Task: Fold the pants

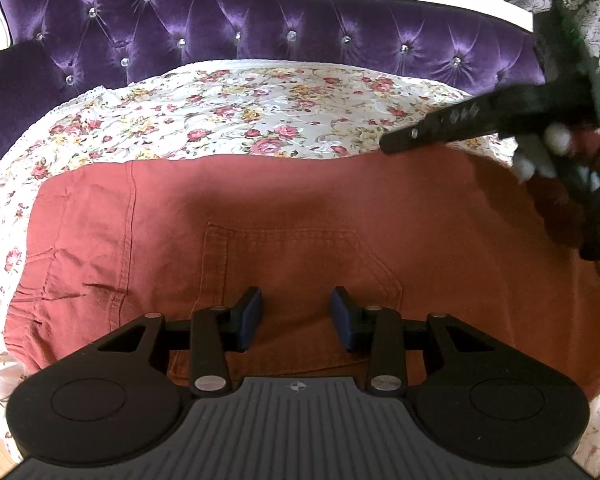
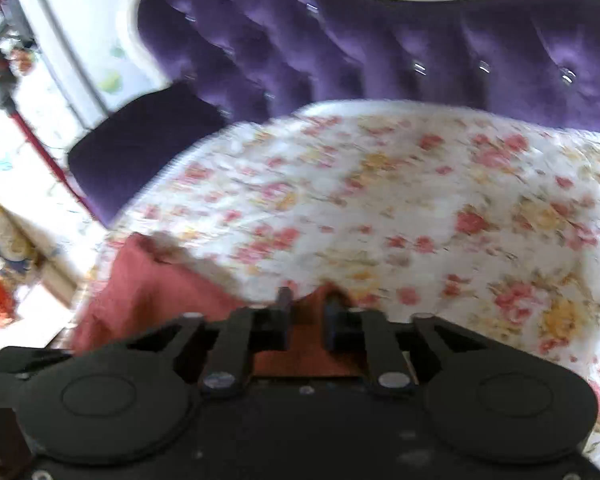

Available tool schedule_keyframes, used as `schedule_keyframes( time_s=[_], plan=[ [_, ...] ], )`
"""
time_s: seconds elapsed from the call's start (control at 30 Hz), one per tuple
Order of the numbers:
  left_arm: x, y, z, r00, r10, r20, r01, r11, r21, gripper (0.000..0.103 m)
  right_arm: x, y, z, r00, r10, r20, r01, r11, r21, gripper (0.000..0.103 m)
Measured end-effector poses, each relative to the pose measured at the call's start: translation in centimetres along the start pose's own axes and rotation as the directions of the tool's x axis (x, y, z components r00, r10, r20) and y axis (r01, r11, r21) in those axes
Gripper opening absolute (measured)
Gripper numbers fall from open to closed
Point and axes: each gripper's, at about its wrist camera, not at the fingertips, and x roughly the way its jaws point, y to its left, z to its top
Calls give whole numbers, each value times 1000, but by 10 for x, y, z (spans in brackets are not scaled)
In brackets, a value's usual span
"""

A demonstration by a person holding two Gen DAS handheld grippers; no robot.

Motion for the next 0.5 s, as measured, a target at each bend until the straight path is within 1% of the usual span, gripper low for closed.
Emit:
schedule_keyframes(
  time_s=[0.03,0.07,0.17,0.27,0.33,0.4,0.43,0.47,0.5],
  plan=[
    [0,-1,0,1000,2,-1,-2,1000,5,38,5,0,-2,999,-41,-5,41,999,-26,13],
    [0,-1,0,1000,4,-1,-4,1000,9,38,7,0,-4,997,-78,-3,78,996,-44,19],
    [-3,-1,2,1000,26,-6,-26,1000,13,37,-6,-3,-5,989,-131,66,132,991,-9,24],
    [-7,1,6,995,94,15,-94,995,18,37,-35,14,-9,968,-203,149,214,975,-56,25],
    [-6,6,8,990,136,18,-136,991,7,37,-52,29,-14,961,-207,183,228,969,-97,25],
    [-3,13,9,981,194,24,-194,981,-6,37,-64,47,-23,961,-213,178,240,959,-148,25],
    [1,18,11,975,223,14,-223,975,-20,37,-68,55,-28,960,-226,168,254,951,-175,25],
    [7,26,13,975,224,-11,-224,973,-60,37,-69,63,-36,958,-240,160,270,940,-206,25],
    [10,33,15,980,198,-24,-200,974,-104,38,-68,69,-45,956,-250,152,281,931,-233,25]
  ],
)
